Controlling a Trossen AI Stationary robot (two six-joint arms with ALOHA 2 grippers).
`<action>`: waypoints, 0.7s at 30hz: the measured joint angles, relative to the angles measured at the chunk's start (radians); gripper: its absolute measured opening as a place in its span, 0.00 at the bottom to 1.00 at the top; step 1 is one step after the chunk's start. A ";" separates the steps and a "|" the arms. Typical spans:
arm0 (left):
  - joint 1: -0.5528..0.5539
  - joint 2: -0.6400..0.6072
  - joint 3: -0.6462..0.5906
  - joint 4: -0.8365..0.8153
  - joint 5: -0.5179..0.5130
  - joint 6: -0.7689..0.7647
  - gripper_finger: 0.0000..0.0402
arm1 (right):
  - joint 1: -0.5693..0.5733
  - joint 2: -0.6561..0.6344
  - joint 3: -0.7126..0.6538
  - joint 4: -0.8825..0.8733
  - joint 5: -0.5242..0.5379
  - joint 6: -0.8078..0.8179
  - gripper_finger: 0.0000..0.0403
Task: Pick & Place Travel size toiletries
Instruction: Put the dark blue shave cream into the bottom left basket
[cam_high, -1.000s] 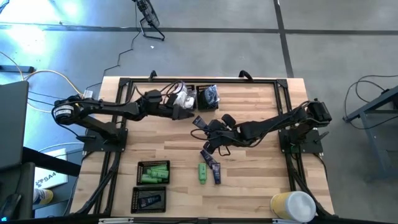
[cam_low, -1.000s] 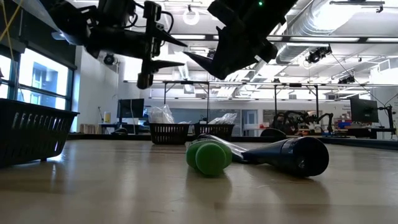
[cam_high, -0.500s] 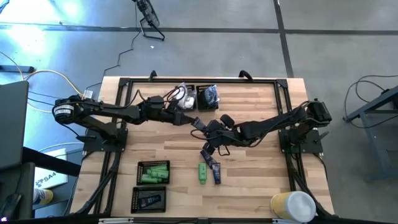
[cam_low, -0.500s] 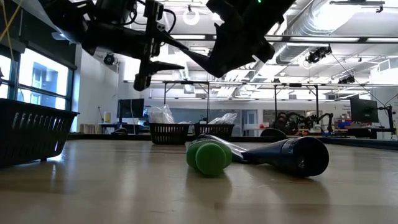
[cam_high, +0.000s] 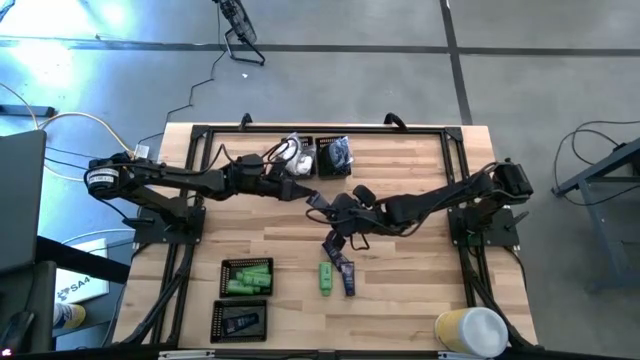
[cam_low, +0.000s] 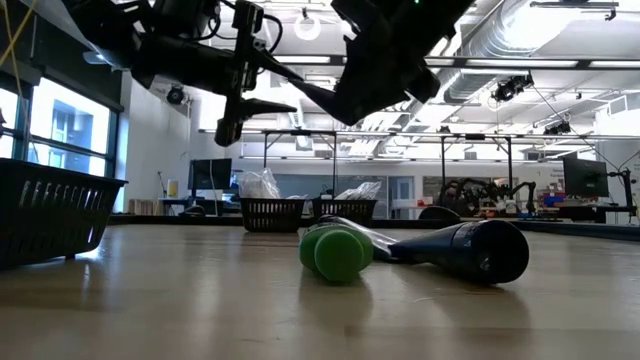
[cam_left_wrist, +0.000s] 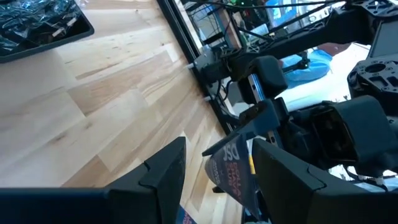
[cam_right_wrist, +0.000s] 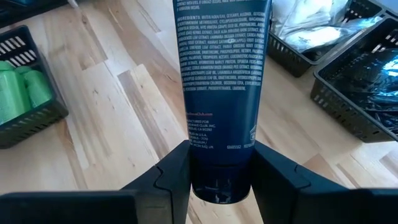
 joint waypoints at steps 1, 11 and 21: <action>-0.004 0.000 0.000 0.000 0.000 0.000 0.45 | -0.001 0.001 0.000 0.000 0.000 0.003 0.33; -0.099 0.000 0.000 0.000 -0.134 0.000 0.45 | -0.002 0.002 0.000 0.014 0.000 0.000 0.33; -0.096 0.000 0.000 0.005 -0.142 0.000 0.45 | -0.002 0.002 0.000 0.014 0.000 -0.001 0.33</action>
